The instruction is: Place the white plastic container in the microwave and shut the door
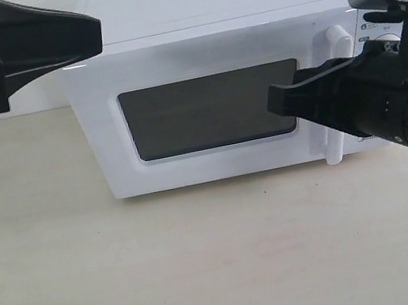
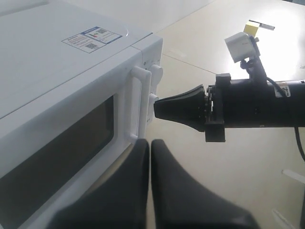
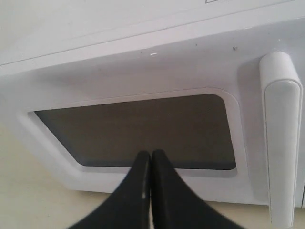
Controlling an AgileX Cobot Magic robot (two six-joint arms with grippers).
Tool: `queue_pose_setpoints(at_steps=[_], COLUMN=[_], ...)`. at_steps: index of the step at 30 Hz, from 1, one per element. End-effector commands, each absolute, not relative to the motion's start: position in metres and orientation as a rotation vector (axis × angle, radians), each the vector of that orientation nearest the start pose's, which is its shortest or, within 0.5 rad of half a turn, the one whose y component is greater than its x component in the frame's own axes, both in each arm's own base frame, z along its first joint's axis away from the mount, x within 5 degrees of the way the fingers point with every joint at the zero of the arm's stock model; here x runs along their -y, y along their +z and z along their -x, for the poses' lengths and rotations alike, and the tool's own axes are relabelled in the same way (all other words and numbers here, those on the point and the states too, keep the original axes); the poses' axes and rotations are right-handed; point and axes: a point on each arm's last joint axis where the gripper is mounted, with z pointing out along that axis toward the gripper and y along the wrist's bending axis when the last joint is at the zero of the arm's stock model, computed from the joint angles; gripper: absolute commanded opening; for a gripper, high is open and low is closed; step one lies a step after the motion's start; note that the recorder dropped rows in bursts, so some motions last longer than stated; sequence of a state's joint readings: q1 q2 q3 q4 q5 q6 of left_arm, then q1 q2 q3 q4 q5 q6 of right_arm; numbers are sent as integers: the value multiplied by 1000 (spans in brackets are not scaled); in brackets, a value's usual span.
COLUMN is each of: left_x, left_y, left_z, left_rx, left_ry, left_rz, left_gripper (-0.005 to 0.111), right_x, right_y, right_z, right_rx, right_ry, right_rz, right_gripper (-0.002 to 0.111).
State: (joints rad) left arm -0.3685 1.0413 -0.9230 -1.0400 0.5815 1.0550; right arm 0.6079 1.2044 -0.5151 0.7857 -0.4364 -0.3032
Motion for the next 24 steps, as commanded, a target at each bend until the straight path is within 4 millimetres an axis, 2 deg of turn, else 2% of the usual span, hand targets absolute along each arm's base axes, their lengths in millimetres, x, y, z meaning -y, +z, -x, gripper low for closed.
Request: queue_pose_setpoints(at_steps=[1, 6, 9, 14, 18, 24], left_x=[118, 118, 113, 98, 72, 33], left_y=[373, 373, 384, 411, 429, 426], left_z=[-186, -185, -171, -120, -70, -7], left_rx=[-1776, -1775, -1720, -1608, -1501, -1489], left_ry=[-665, -664, -644, -715, -631, -418], left_rz=[-742, -749, -768, -755, -694, -522], left_gripper=[4, 4, 4, 4, 4, 4], right_x=[-113, -113, -113, -112, -112, -112], right_y=[253, 253, 253, 253, 253, 253], right_z=[-209, -209, -209, -209, -209, -209], right_rx=[-1859, -1859, -1859, -1855, -1855, -1855], right_ry=[442, 442, 442, 440, 440, 440], right_rz=[-41, -41, -41, -43, -43, -43], right_gripper=[0, 0, 0, 0, 0, 0])
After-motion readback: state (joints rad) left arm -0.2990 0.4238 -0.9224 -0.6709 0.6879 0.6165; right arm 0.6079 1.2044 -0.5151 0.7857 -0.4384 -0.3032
